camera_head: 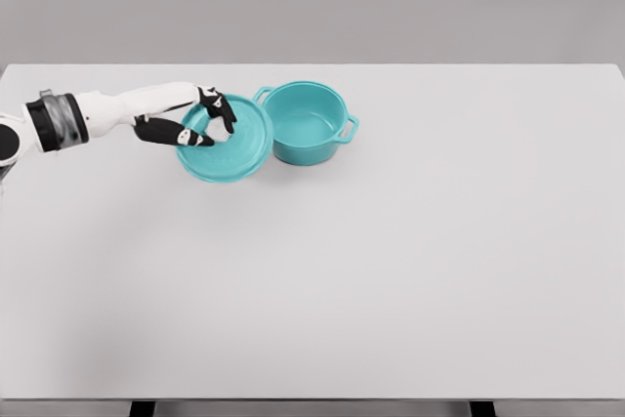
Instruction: Cover the pot with left arm
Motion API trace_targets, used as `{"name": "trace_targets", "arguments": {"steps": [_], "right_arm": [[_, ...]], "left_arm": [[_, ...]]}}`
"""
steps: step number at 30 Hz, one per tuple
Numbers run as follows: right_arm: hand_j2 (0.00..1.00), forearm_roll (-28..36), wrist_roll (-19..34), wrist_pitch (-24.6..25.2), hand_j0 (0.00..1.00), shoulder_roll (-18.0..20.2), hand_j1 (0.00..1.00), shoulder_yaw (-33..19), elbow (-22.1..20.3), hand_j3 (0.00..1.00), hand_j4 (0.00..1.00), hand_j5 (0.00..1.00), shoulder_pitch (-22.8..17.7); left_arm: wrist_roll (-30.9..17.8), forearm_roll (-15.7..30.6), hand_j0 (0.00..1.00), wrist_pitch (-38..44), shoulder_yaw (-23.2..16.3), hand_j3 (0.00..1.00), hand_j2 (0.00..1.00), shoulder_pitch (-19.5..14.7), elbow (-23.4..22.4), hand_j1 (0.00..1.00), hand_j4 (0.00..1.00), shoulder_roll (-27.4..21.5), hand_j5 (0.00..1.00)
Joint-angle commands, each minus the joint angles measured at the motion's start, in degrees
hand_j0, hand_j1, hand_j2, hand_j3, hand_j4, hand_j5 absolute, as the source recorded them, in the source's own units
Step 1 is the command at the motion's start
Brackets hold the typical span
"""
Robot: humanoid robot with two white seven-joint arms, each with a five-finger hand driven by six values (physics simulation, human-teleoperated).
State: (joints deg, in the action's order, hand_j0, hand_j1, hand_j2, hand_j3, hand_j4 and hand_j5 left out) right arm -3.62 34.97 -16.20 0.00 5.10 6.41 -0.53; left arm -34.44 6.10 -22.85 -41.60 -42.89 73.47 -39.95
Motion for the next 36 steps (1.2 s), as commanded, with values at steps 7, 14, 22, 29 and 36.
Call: {"name": "trace_targets", "arguments": {"steps": [7,14,22,29,36], "right_arm": [[1.00,0.02,0.03,-0.06,1.00,0.00,1.00,0.00,0.00,1.00,1.00,1.00,0.00],[1.00,-0.07,0.03,-0.06,1.00,0.00,1.00,0.00,0.00,1.00,1.00,1.00,0.00],[1.00,-0.07,0.03,-0.06,1.00,0.00,1.00,0.00,0.00,1.00,1.00,1.00,0.00],[1.00,-0.07,0.03,-0.06,1.00,0.00,1.00,0.00,0.00,1.00,1.00,1.00,0.00],[1.00,-0.07,0.03,-0.06,1.00,0.00,1.00,0.00,0.00,1.00,1.00,1.00,0.00]], "left_arm": [[-0.01,0.32,0.48,0.61,-1.20,0.48,0.48,-0.35,-0.34,0.48,0.48,1.62,0.48],[-0.01,0.15,0.48,1.05,-1.29,0.48,0.48,-1.76,-2.19,0.48,0.48,3.65,0.48],[0.08,0.06,0.48,1.67,-2.96,0.48,0.48,-3.60,-4.38,0.48,0.48,5.40,0.48],[-0.01,-0.12,0.48,3.16,-4.10,0.48,0.48,-4.83,-5.52,0.48,0.48,6.90,0.48],[-0.01,-0.65,0.48,3.16,-5.33,0.48,0.48,-6.42,-8.95,0.48,0.48,8.74,0.48]]}}
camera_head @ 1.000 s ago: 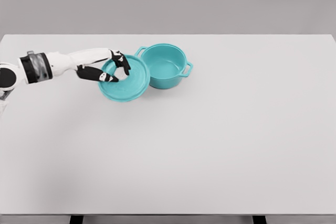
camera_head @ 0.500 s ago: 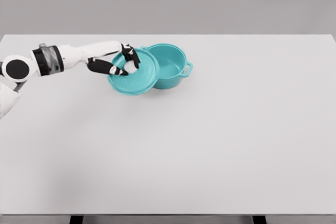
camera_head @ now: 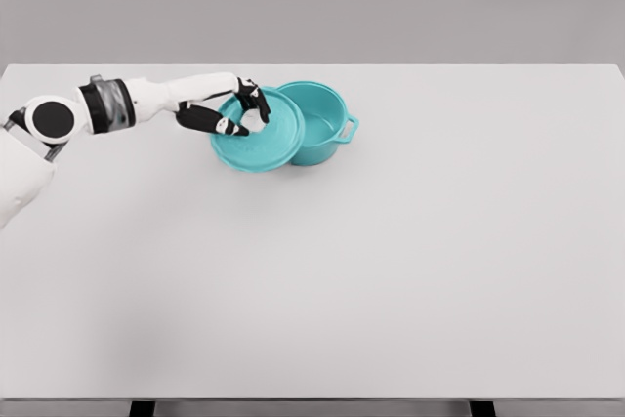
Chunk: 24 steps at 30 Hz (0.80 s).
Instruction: Cover the pot with left arm
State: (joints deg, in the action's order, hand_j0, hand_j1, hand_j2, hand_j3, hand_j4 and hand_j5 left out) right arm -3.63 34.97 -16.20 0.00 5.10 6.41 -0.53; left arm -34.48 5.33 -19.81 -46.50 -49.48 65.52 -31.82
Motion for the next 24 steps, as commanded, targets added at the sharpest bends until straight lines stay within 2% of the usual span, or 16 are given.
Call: {"name": "trace_targets", "arguments": {"steps": [1,8,13,24], "right_arm": [[1.00,-0.06,0.03,-0.06,1.00,0.00,1.00,0.00,0.09,1.00,1.00,1.00,0.00],[1.00,-0.06,0.03,-0.06,1.00,0.00,1.00,0.00,0.00,1.00,1.00,1.00,0.00],[1.00,-0.06,0.03,-0.06,1.00,0.00,1.00,0.00,0.00,1.00,1.00,1.00,0.00],[1.00,-0.06,0.03,-0.06,1.00,0.00,1.00,0.00,0.00,1.00,1.00,1.00,0.00]], "left_arm": [[0.03,0.12,0.48,0.12,-0.44,0.48,0.48,-0.09,-1.36,0.48,0.48,0.88,0.48],[-0.06,0.03,0.48,0.12,-0.52,0.48,0.48,-1.67,-4.26,0.48,0.48,3.08,0.48],[-0.06,-1.11,0.48,0.12,-1.75,0.48,0.48,-3.52,-7.77,0.48,0.48,5.63,0.48],[-0.15,-1.11,0.49,0.21,-3.86,0.49,0.49,-6.68,-12.34,0.49,0.49,8.70,0.49]]}}
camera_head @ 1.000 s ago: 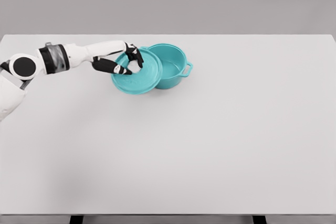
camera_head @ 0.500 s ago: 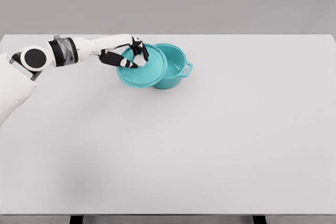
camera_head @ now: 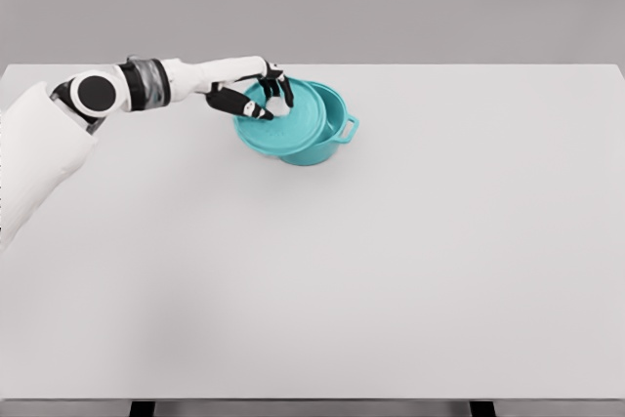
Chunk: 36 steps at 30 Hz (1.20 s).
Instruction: Cover the pot with left arm
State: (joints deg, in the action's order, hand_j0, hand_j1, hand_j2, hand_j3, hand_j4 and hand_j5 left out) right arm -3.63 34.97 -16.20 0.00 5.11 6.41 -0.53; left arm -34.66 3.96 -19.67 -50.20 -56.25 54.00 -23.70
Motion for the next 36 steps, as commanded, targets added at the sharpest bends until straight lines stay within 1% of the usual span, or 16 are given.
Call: {"name": "trace_targets", "arguments": {"steps": [1,3,5,8,12,22,25,36], "right_arm": [[1.00,-0.06,0.03,-0.06,1.00,0.00,1.00,-0.01,0.00,1.00,1.00,1.00,0.00],[1.00,-0.06,0.03,-0.06,1.00,0.00,1.00,-0.01,0.00,1.00,1.00,1.00,0.00],[1.00,-0.06,0.03,-0.06,1.00,0.00,1.00,-0.01,0.00,1.00,1.00,1.00,0.00],[1.00,-0.06,0.03,-0.06,1.00,0.00,1.00,-0.01,0.00,1.00,1.00,1.00,0.00],[1.00,-0.06,0.03,-0.06,1.00,0.00,1.00,-0.01,0.00,1.00,1.00,1.00,0.00],[1.00,-0.06,0.03,-0.06,1.00,0.00,1.00,-0.01,0.00,1.00,1.00,1.00,0.00],[1.00,-0.06,0.03,-0.15,1.00,0.00,1.00,-0.01,0.00,1.00,1.00,1.00,0.00],[1.00,-0.06,0.03,-0.06,1.00,0.00,1.00,-0.01,0.09,1.00,1.00,1.00,0.00]], "left_arm": [[0.03,0.25,0.49,0.07,-0.34,0.49,0.49,-0.17,-1.44,0.49,0.49,1.11,0.49],[0.03,0.25,0.49,0.07,-1.22,0.49,0.49,-1.23,-2.58,0.49,0.49,1.72,0.49],[0.03,0.08,0.49,0.07,-1.31,0.49,0.49,-1.49,-4.08,0.49,0.49,2.60,0.49],[0.03,-0.19,0.49,0.07,-1.31,0.49,0.49,-1.93,-4.17,0.49,0.49,3.04,0.49],[0.03,-0.19,0.49,-0.01,-1.22,0.49,0.49,-2.37,-5.66,0.49,0.49,4.01,0.49],[0.11,-0.19,0.49,-0.01,-1.13,0.49,0.49,-3.25,-6.36,0.49,0.49,5.06,0.49],[0.11,-0.19,0.49,-0.10,-1.22,0.49,0.49,-3.87,-7.94,0.49,0.49,5.85,0.49],[0.11,-0.27,0.49,-0.01,-1.31,0.49,0.49,-3.96,-8.65,0.49,0.49,7.00,0.49]]}}
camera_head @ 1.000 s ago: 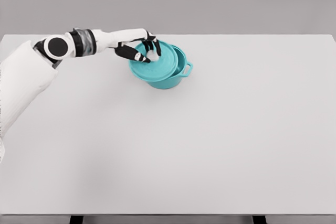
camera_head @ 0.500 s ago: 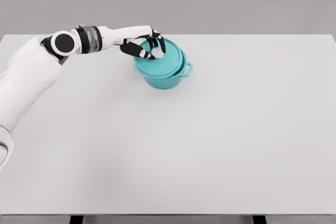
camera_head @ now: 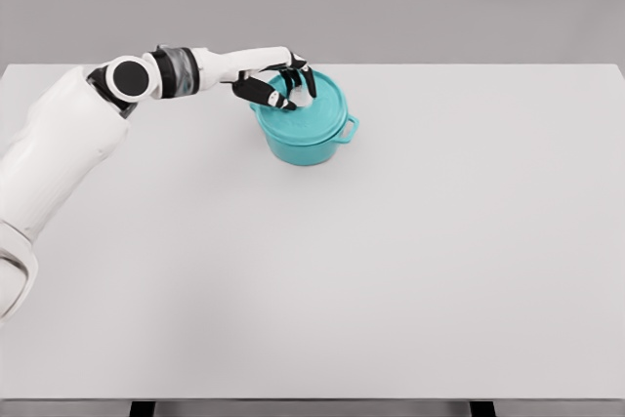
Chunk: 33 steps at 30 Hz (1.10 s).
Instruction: Cover the pot with left arm
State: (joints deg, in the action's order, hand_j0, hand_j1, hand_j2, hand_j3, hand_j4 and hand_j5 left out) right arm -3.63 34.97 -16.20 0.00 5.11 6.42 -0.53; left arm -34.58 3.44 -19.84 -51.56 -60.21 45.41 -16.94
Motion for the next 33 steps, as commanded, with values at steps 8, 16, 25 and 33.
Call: {"name": "trace_targets", "arguments": {"steps": [8,16,25,33], "right_arm": [[1.00,-0.06,0.03,-0.06,1.00,0.00,1.00,0.08,0.00,1.00,1.00,1.00,0.00],[1.00,0.03,0.03,-0.06,1.00,0.00,1.00,-0.01,0.00,1.00,1.00,1.00,0.00],[1.00,-0.06,0.03,-0.06,1.00,0.00,1.00,-0.01,0.00,1.00,1.00,1.00,0.00],[1.00,-0.06,0.03,-0.06,1.00,0.00,1.00,-0.01,0.00,1.00,1.00,1.00,0.00]], "left_arm": [[0.03,-0.19,0.49,0.07,0.14,0.49,0.49,-0.09,-0.23,0.49,0.49,0.51,0.49],[0.12,-0.45,0.49,0.07,0.14,0.49,0.49,-0.09,-0.23,0.49,0.49,0.60,0.49],[0.03,-1.16,0.49,0.07,0.14,0.49,0.49,-0.53,-1.82,0.49,0.49,1.04,0.49],[0.03,-1.33,0.49,-0.02,0.14,0.49,0.49,-0.53,-1.82,0.49,0.49,1.30,0.49]]}}
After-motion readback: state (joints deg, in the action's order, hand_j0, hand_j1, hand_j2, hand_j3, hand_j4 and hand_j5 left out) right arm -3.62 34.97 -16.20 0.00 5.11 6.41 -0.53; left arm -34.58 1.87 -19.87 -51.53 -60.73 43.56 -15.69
